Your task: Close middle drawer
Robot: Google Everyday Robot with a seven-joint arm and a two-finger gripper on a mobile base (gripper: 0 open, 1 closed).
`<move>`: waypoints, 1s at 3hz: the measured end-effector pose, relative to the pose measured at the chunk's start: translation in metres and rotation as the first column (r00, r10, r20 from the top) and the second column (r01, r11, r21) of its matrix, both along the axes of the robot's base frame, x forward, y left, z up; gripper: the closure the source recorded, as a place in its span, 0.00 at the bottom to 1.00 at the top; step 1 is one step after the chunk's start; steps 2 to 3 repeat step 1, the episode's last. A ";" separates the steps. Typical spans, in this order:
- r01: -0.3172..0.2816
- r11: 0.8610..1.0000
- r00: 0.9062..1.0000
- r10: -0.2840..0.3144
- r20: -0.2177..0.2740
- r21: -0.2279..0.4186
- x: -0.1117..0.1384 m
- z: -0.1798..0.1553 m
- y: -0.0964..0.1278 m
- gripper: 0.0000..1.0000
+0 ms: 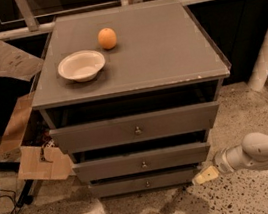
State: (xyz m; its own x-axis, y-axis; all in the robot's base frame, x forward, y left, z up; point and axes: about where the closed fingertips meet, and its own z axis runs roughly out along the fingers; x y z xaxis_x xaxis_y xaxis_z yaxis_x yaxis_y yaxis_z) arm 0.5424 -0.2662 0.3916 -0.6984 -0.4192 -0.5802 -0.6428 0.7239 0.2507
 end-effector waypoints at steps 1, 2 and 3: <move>0.000 1.000 1.000 0.000 0.000 0.000 0.000 0.000 0.000 0.00; 0.000 1.000 1.000 0.000 0.000 0.000 0.000 0.000 0.000 0.00; 0.000 1.000 1.000 0.000 0.000 0.000 0.000 0.000 0.000 0.00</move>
Offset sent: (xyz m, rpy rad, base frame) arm 0.0000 0.0000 0.0000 0.0000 0.0000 0.0000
